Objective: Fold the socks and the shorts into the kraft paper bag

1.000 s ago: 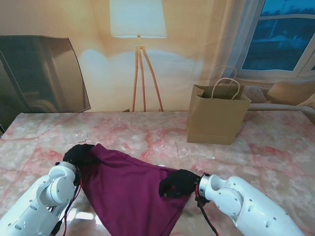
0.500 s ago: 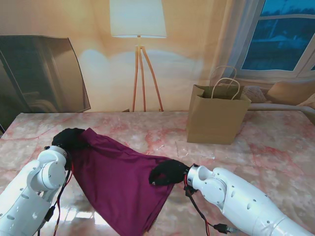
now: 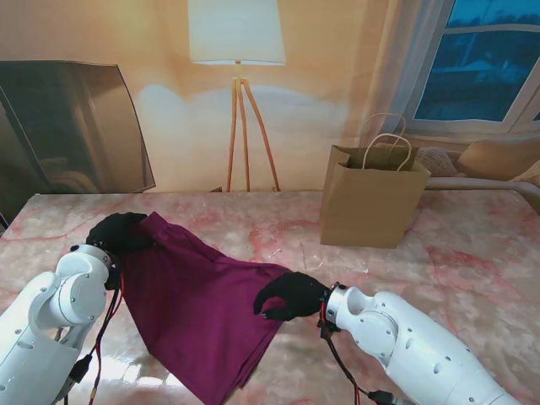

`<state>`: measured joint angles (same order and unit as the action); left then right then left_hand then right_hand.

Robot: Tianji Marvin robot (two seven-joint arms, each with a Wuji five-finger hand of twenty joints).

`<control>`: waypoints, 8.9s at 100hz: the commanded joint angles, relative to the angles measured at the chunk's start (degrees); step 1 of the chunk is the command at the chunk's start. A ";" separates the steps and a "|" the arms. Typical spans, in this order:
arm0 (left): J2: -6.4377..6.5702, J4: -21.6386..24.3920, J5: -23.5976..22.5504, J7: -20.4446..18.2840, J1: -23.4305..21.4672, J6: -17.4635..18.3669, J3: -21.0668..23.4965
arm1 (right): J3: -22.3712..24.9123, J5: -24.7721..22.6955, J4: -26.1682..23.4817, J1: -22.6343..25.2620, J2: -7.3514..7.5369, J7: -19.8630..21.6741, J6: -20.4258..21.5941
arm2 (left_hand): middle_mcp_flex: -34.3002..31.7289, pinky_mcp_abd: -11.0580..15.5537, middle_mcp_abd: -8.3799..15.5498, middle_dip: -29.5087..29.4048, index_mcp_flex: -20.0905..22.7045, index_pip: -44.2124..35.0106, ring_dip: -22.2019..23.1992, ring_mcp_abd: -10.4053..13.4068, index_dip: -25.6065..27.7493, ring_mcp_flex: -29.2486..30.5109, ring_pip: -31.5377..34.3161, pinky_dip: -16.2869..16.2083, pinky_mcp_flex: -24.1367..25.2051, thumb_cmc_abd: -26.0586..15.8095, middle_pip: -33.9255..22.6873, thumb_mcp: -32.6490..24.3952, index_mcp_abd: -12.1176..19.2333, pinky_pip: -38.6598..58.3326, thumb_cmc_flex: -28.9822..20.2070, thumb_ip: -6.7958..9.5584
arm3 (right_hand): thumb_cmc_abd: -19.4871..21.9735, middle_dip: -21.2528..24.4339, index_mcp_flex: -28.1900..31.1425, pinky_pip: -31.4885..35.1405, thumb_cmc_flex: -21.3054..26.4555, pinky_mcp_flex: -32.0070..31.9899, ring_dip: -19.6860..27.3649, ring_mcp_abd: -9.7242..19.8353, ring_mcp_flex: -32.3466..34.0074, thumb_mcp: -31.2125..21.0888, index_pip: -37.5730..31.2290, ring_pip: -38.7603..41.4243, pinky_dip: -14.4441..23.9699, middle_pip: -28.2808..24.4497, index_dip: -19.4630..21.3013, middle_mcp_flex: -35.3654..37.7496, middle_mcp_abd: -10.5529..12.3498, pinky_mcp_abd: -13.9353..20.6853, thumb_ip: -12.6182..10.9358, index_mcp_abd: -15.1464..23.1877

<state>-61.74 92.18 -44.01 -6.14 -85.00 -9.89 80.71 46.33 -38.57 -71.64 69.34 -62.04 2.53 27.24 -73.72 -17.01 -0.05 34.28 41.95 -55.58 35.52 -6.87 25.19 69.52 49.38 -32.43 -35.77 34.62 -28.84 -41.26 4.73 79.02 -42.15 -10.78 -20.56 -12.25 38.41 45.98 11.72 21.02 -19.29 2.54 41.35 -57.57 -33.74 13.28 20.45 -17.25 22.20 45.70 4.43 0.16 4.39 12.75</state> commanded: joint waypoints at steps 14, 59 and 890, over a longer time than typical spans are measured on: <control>-0.36 4.50 2.72 -0.56 -2.71 -1.75 -1.40 | -1.33 1.39 1.19 -0.05 1.07 3.83 0.08 | -1.76 -1.13 -1.18 1.94 1.91 -1.08 2.61 0.19 1.63 3.54 9.05 -0.50 -4.16 -2.21 -6.61 1.62 0.42 6.68 -0.86 0.96 | -0.01 0.03 1.89 2.18 -2.26 0.98 -0.33 -1.01 2.87 1.81 0.25 0.75 -0.31 -1.31 1.45 4.19 0.03 0.03 -1.67 -0.21; -1.21 11.39 4.41 2.76 -8.30 -5.15 -8.49 | -6.02 3.17 4.98 -3.07 0.95 5.08 -0.45 | -4.27 3.92 -1.08 -5.26 3.62 0.50 -5.56 1.91 -2.00 3.63 5.81 3.76 -6.04 -3.33 -0.19 4.85 -2.29 4.86 -2.36 1.69 | 0.51 0.13 1.72 2.27 -2.37 0.57 -0.77 -0.74 2.55 2.51 0.71 0.36 -0.33 -0.96 1.80 3.61 0.08 0.26 -1.77 -0.12; 0.45 2.40 -4.91 11.12 -18.89 33.74 -4.53 | -32.52 -20.36 21.28 -17.34 -5.04 -44.67 3.76 | 28.70 -0.91 -3.57 -7.76 7.54 17.36 1.94 -1.09 -4.29 -34.53 -25.48 -4.96 30.32 -19.09 13.73 9.30 0.83 -35.46 14.27 5.61 | -37.19 -26.36 17.27 33.96 18.16 20.27 -29.65 -3.28 20.68 -11.99 -24.47 35.11 24.12 -23.43 -5.24 20.15 5.57 -5.38 17.29 15.82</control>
<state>-60.94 94.02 -48.50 6.37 -104.02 24.45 76.15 13.69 -58.17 -50.38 51.33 -67.50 -42.95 30.61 -44.97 -17.73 -2.21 27.01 51.33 -37.68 38.02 -7.65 22.03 33.09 22.62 -35.91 -4.46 11.04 -15.33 -26.71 6.29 41.32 -26.29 -4.14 -58.83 -38.33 56.91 79.66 30.60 43.26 -47.01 -1.44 65.14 -67.47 -57.18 48.96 41.47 -42.17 18.43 67.86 9.52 -6.93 19.43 28.19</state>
